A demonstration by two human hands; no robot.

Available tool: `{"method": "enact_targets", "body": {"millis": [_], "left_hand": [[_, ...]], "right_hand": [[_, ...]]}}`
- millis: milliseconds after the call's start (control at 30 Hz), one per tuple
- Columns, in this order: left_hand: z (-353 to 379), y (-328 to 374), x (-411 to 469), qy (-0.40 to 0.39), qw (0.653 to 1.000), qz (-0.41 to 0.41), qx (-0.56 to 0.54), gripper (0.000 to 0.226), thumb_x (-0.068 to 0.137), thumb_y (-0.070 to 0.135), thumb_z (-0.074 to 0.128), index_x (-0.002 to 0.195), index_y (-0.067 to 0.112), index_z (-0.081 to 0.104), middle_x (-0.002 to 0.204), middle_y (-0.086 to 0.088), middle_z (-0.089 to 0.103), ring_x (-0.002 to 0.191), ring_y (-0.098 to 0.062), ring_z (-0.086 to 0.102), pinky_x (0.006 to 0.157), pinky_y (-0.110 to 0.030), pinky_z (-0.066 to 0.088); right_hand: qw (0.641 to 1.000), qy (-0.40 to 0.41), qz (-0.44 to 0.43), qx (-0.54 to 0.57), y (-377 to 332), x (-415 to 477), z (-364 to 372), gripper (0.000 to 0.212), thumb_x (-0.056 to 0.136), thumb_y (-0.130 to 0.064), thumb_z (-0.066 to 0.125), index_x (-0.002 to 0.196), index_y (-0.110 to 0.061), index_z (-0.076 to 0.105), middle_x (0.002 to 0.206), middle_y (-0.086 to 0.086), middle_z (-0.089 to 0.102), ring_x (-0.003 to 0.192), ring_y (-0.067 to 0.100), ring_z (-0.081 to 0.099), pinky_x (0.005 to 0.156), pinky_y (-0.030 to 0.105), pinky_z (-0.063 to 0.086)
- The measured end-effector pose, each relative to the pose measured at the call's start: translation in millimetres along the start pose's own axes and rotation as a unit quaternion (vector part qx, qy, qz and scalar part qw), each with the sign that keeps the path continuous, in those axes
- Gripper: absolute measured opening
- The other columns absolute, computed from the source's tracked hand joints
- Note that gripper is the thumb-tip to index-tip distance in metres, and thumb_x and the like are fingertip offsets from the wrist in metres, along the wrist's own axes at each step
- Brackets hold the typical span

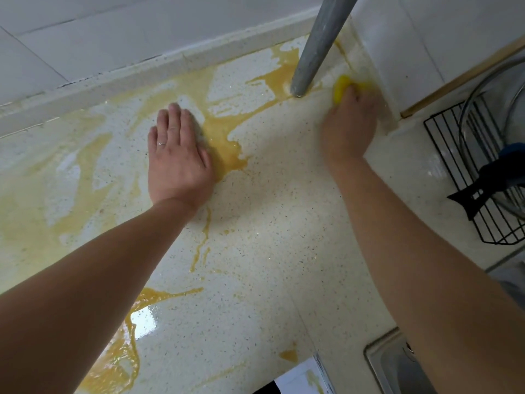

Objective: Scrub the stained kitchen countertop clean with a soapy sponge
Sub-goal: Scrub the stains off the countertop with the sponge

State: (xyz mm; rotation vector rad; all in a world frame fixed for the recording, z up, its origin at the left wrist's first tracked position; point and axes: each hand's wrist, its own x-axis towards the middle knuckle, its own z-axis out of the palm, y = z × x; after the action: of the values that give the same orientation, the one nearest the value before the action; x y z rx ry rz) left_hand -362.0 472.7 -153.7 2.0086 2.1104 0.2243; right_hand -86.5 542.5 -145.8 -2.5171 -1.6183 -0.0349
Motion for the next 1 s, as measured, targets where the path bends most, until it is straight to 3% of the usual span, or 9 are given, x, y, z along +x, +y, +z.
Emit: {"method": "enact_targets", "body": {"millis": [167,333,400,500,567,667,800,900,1000], "left_hand": [[0,0,0,0.003,1.0,-0.003,0.0,0.065,0.104,0.03,0.024,0.164,0.007,0.014,0.172,-0.012,0.008,0.16,-0.027,0.003,0.13,-0.043,0.003],[-1,0,1,0.003,1.0,-0.004,-0.005,0.067,0.101,0.029,0.026,0.163,0.006,0.016,0.172,-0.013,0.01,0.16,-0.027,0.004,0.13,-0.043,0.004],[-1,1,2,0.002,1.0,-0.001,-0.002,0.068,0.1,0.031,0.025,0.163,0.006,0.016,0.172,-0.013,0.01,0.16,-0.028,0.004,0.13,-0.044,0.004],[0,1,2,0.002,1.0,-0.002,0.003,0.069,0.1,0.032,0.025,0.163,0.006,0.016,0.172,-0.013,0.01,0.16,-0.027,0.004,0.13,-0.044,0.005],[-1,1,2,0.002,1.0,-0.001,0.004,0.069,0.1,0.032,0.026,0.164,0.006,0.016,0.172,-0.013,0.009,0.16,-0.027,0.004,0.13,-0.043,0.004],[-2,1,1,0.002,1.0,-0.002,-0.004,0.068,0.101,0.031,0.026,0.164,0.007,0.016,0.172,-0.012,0.01,0.16,-0.027,0.004,0.13,-0.043,0.004],[-1,0,2,0.011,1.0,-0.013,-0.026,0.065,0.102,0.031,0.023,0.164,0.009,0.02,0.172,-0.009,0.013,0.16,-0.025,0.006,0.13,-0.04,0.003],[-1,-1,2,0.015,0.999,-0.011,-0.038,0.064,0.103,0.029,0.022,0.163,0.01,0.022,0.172,-0.009,0.014,0.16,-0.025,0.006,0.13,-0.039,0.003],[-1,0,2,0.02,0.999,-0.008,-0.044,0.059,0.107,0.03,0.022,0.163,0.011,0.022,0.172,-0.008,0.014,0.16,-0.024,0.006,0.13,-0.038,0.002]], "right_hand": [[0.99,-0.021,-0.139,0.019,-60,-79,4,0.049,0.09,-0.023,0.052,0.139,-0.016,0.049,0.126,0.011,0.055,0.102,0.027,0.053,0.081,0.035,0.043],[0.944,-0.044,-0.307,0.109,-89,-128,-3,0.041,0.091,-0.017,0.052,0.131,-0.015,0.06,0.105,0.009,0.059,0.085,0.027,0.054,0.069,0.038,0.047],[0.952,-0.014,-0.279,0.126,-73,-111,-10,0.041,0.09,-0.016,0.052,0.13,-0.015,0.06,0.109,0.011,0.059,0.088,0.027,0.054,0.073,0.04,0.05],[0.989,0.031,-0.089,0.111,-28,-64,-14,0.039,0.091,-0.021,0.053,0.129,-0.016,0.059,0.114,0.012,0.058,0.099,0.03,0.054,0.083,0.039,0.046],[0.995,0.017,0.018,0.098,-12,-46,-8,0.042,0.094,-0.025,0.053,0.135,-0.017,0.056,0.123,0.013,0.056,0.107,0.033,0.053,0.087,0.039,0.042],[0.997,0.0,-0.066,0.036,-45,-84,1,0.047,0.092,-0.023,0.052,0.139,-0.02,0.053,0.124,0.011,0.057,0.102,0.03,0.053,0.081,0.038,0.042],[0.972,-0.048,-0.212,0.085,-86,-168,-2,0.045,0.088,-0.015,0.058,0.133,-0.016,0.058,0.103,0.007,0.059,0.086,0.028,0.053,0.069,0.038,0.042],[0.953,-0.055,-0.259,0.149,-79,-174,-13,0.04,0.091,-0.014,0.055,0.131,-0.013,0.06,0.099,0.009,0.059,0.084,0.028,0.051,0.07,0.039,0.046],[0.969,-0.017,-0.2,0.142,-52,-133,-23,0.039,0.094,-0.017,0.056,0.132,-0.011,0.059,0.106,0.014,0.06,0.09,0.029,0.054,0.075,0.037,0.046]]}}
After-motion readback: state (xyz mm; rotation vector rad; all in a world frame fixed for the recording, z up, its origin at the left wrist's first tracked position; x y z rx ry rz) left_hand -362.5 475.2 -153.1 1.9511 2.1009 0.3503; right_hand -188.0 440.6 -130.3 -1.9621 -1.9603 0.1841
